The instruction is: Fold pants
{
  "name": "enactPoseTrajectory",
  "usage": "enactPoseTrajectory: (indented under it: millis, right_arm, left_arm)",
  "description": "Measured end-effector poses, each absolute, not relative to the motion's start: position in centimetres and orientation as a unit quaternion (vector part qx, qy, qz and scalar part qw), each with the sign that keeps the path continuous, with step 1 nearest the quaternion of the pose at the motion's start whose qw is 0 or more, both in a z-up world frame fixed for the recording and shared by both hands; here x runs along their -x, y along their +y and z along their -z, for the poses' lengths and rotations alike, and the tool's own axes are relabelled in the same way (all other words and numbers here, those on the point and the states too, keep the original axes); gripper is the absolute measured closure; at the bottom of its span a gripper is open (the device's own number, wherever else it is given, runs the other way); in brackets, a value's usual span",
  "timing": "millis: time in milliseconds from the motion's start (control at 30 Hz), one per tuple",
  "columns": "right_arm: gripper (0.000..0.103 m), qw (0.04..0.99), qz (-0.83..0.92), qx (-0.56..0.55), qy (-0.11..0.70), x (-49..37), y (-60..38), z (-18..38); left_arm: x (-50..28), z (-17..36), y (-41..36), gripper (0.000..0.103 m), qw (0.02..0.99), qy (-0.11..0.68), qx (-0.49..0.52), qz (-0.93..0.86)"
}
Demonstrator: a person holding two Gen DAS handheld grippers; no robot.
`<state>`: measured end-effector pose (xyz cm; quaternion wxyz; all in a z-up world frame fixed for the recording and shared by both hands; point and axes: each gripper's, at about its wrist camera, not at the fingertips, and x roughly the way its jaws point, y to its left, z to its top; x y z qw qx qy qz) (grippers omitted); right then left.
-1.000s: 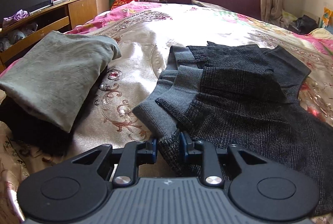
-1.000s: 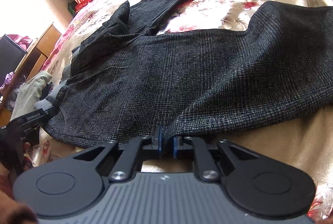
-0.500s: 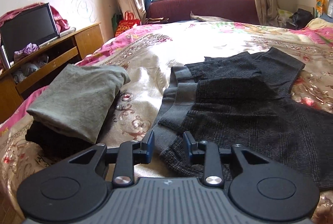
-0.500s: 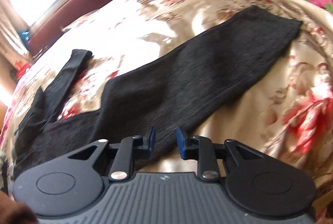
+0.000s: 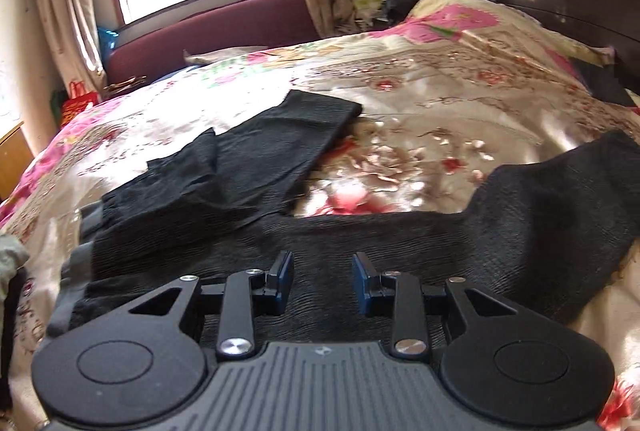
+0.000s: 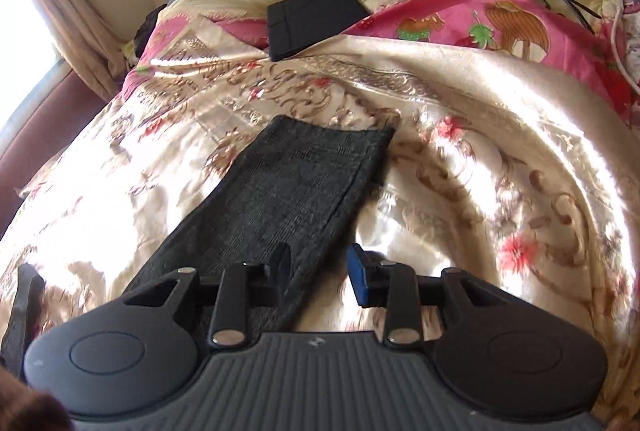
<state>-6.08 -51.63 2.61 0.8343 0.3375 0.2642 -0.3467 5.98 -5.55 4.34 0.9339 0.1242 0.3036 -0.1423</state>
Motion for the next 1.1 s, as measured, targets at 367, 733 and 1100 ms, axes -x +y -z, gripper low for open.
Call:
enactPoseTrajectory:
  millis: [367, 733, 1100]
  right_arm:
    - [0.099, 0.826, 0.348, -0.381, 0.228, 4.6, -56.6, -1.6]
    - [0.088, 0.82, 0.401, -0.326, 0.245, 8.9, -54.9, -3.8]
    - [0.068, 0.915, 0.227, -0.116, 0.312, -4.2, -41.0, -10.4]
  left_arm:
    - [-6.7, -4.1, -10.9, 0.057, 0.919, 0.311, -0.147, 0.191]
    - [-8.5, -3.3, -6.2, 0.056, 0.928, 0.314, -0.119, 0.164]
    - [-13.7, -4.6, 4.8, 0.049, 0.953, 0.279, -0.094, 0.076]
